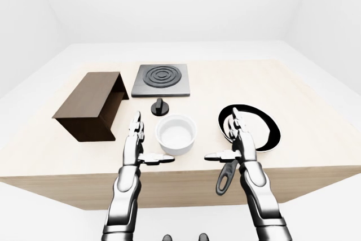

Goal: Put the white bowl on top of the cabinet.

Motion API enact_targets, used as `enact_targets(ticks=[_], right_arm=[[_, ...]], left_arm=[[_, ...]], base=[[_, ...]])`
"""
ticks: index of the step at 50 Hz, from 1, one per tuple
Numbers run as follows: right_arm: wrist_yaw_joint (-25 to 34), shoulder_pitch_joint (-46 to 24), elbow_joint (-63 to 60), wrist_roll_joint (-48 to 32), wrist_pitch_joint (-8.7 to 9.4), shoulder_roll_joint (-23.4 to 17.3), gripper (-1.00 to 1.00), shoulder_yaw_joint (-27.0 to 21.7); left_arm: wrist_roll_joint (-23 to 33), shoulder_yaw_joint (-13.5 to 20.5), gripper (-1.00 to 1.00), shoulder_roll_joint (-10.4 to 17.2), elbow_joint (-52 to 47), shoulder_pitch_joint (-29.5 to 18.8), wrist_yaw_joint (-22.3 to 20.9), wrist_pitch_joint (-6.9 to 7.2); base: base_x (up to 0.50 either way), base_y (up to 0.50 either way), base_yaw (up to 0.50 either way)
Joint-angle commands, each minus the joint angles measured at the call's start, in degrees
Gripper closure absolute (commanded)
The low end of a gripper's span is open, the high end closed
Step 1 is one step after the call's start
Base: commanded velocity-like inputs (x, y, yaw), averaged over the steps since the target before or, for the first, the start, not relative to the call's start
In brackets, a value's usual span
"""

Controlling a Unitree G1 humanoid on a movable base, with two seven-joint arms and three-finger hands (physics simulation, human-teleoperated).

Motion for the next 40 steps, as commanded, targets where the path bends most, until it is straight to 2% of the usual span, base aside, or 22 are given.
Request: enact_targets(ticks=[1,10,16,28,40], right_arm=[[1.7,-0.6,1.6,0.4,-1.1,-0.6,-1.0,-1.1],[0.4,-1.1,3.2,-1.5,-3.0,-0.5,-1.0,-0.6],[0.4,-0.7,2.6,-1.7,-3.04,-0.5,-1.0,-0.5],[-0.2,-0.4,3.1,-2.7,-4.63,-0.5,-1.0,-0.4],[-0.5,0.2,2.7,-3.5,-4.97,-0.4,-1.0,-0.2]], left_arm=[[-0.7,1.0,-1.0,0.6,2.2,-0.4,-1.7,-1.24],[-1.0,1.4,-1.0,0.8,3.7,-1.1,-1.8,-1.85],[-0.7,1.1,-1.0,0.7,2.9,-0.7,-1.7,-1.45],[-0.3,0.8,-1.0,0.5,4.4,-1.1,-1.5,-2.07],[0.1,0.3,-1.0,0.3,2.8,-0.5,-1.4,-0.83]], base=[[0.0,0.0,0.0],[0.0,0.0,0.0],[0.0,0.0,0.0],[0.0,0.0,0.0],[0.0,0.0,0.0]])
